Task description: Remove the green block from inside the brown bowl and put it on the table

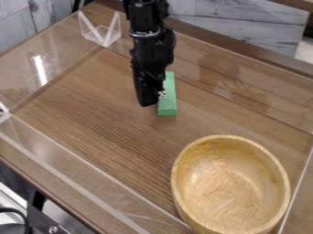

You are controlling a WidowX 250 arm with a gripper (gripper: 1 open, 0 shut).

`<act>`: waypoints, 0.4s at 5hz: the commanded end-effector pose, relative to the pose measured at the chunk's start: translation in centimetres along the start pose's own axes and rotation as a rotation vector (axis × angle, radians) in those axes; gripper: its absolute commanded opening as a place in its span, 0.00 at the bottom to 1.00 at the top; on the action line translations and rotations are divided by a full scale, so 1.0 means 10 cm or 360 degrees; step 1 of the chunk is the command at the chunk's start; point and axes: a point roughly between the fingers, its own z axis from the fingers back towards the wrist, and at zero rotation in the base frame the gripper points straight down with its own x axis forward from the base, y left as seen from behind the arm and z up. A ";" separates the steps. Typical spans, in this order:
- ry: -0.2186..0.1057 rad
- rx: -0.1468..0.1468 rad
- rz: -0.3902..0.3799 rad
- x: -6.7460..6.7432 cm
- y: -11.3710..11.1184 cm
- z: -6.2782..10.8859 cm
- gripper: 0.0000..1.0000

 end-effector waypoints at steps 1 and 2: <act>-0.0086 0.0119 -0.0055 0.04 0.01 0.23 0.00; -0.0085 0.0144 -0.0082 0.03 0.03 0.24 0.00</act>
